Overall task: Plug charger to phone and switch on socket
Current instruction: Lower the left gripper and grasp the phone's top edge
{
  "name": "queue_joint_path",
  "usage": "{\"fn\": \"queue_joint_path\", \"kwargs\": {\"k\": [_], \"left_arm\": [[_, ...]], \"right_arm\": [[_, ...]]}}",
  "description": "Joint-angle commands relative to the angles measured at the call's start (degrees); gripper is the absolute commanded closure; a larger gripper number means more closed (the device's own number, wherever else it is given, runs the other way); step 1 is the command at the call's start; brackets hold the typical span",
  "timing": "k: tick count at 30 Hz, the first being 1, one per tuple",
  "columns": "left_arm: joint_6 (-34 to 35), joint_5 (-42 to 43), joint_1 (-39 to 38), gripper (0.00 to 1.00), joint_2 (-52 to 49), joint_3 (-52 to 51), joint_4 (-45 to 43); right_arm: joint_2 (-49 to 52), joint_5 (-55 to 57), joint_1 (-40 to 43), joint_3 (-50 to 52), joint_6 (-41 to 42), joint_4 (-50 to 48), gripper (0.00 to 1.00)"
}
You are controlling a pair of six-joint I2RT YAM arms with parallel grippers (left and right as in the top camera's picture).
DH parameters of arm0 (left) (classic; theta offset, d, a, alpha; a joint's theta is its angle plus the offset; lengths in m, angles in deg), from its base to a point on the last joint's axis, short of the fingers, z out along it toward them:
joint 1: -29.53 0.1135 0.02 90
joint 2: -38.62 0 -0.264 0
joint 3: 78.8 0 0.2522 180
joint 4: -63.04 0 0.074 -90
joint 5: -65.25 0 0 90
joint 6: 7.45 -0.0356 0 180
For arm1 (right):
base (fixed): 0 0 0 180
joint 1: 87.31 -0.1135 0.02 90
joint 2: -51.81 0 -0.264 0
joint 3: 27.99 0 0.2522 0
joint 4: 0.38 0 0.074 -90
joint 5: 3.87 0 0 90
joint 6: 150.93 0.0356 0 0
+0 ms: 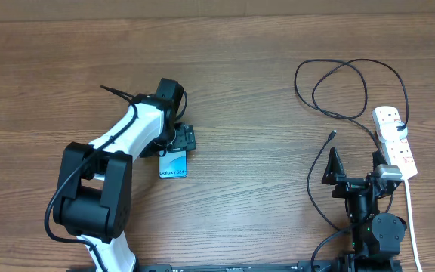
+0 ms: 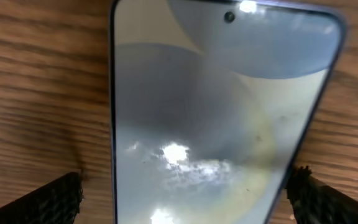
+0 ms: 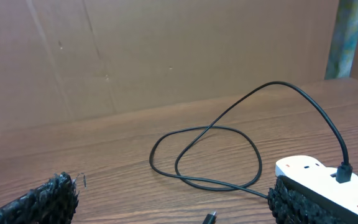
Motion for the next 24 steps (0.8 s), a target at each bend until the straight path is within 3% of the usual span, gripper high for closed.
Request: {"fn": "queue_joint_path", "kwargs": {"k": [1,10,17,24], "left_arm": [[-1.8,2.3,-0.2,0.00,-1.2,-2.7,-2.1],[-7.4,3.4,-0.2,0.00,-2.4,-3.2,-2.7],[-7.1,4.2,-0.2,0.19,-2.4,-3.2,-2.6],[-5.1,5.0,-0.2,0.23,-2.4,-3.2,-2.2]], "right_arm": [[-0.7,-0.1,0.1,0.6,-0.2,-0.3,0.00],[-0.7,-0.1,0.1,0.6,-0.2,-0.3,0.00],[-0.7,-0.1,0.1,0.6,-0.2,-0.3,0.00],[-0.7,-0.1,0.1,0.6,-0.2,-0.3,0.00]]}}
